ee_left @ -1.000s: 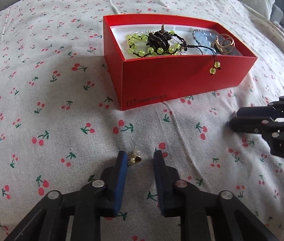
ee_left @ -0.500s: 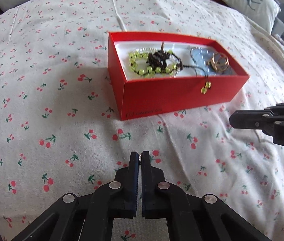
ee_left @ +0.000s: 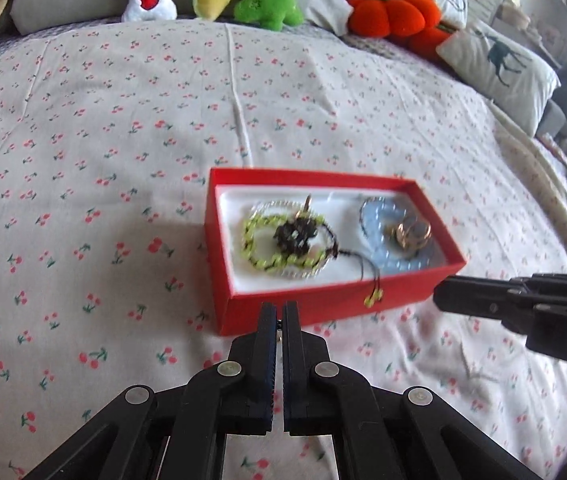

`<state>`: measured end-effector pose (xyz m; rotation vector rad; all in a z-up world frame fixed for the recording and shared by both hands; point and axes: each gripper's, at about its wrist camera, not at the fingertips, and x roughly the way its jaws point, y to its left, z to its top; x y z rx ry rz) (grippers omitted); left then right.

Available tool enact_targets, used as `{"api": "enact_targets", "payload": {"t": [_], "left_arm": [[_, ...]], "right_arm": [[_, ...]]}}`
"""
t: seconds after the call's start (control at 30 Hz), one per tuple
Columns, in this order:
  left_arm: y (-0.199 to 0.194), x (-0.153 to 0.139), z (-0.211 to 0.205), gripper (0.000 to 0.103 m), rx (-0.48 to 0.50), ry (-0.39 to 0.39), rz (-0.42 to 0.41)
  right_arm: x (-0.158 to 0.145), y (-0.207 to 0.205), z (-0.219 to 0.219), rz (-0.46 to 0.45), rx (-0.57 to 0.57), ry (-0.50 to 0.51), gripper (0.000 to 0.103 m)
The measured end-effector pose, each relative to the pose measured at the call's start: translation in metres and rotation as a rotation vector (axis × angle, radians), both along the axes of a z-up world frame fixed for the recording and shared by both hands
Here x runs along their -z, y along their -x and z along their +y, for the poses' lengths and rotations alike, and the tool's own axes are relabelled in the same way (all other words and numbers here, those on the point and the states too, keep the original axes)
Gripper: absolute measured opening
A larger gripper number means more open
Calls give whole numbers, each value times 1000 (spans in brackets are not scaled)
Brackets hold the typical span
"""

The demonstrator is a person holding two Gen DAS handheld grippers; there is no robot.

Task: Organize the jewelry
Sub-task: 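Carry the earring and silver ring into the red box and open both grippers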

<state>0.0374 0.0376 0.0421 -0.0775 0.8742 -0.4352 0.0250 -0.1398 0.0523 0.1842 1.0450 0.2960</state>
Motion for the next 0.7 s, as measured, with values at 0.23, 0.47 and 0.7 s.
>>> {"api": "enact_targets", "payload": {"t": [0.23, 0.47, 0.7], "left_arm": [[-17, -7, -29, 0, 8, 26, -17], [-35, 1, -46, 0, 5, 33, -13], [-39, 0, -48, 0, 4, 51, -11]], "right_arm": [[-9, -19, -6, -15, 48, -27, 3], [-3, -37, -18, 2, 83, -38, 3], [3, -45, -28, 27, 96, -100, 5]]}}
